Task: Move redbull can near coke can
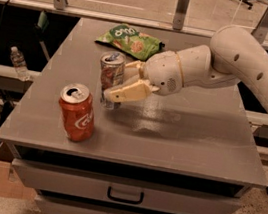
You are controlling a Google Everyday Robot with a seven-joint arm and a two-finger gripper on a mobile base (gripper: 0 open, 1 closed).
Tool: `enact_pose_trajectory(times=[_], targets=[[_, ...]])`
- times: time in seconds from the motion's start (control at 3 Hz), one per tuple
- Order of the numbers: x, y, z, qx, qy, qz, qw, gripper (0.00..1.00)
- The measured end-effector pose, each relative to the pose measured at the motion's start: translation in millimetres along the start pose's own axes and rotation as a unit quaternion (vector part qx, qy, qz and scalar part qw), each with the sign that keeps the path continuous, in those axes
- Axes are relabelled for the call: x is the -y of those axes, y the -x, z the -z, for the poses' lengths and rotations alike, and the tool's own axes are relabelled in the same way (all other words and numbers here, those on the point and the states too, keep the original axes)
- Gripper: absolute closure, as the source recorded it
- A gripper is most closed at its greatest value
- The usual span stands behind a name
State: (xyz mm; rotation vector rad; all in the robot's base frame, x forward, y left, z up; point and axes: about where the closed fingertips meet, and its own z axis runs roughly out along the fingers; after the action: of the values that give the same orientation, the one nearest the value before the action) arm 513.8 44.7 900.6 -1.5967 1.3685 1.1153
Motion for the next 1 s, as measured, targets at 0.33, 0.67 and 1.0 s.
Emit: enact_pose_trajectory(times=[0.33, 0.67, 1.0], targets=[[-5, -7, -9, -0.019, 0.023, 0.02, 0.9993, 0.75], [-10, -14, -9, -0.032, 0.046, 0.021, 0.9982, 0.51], [-18, -22, -13, -0.042, 0.075, 0.014, 0.9962, 0.28]])
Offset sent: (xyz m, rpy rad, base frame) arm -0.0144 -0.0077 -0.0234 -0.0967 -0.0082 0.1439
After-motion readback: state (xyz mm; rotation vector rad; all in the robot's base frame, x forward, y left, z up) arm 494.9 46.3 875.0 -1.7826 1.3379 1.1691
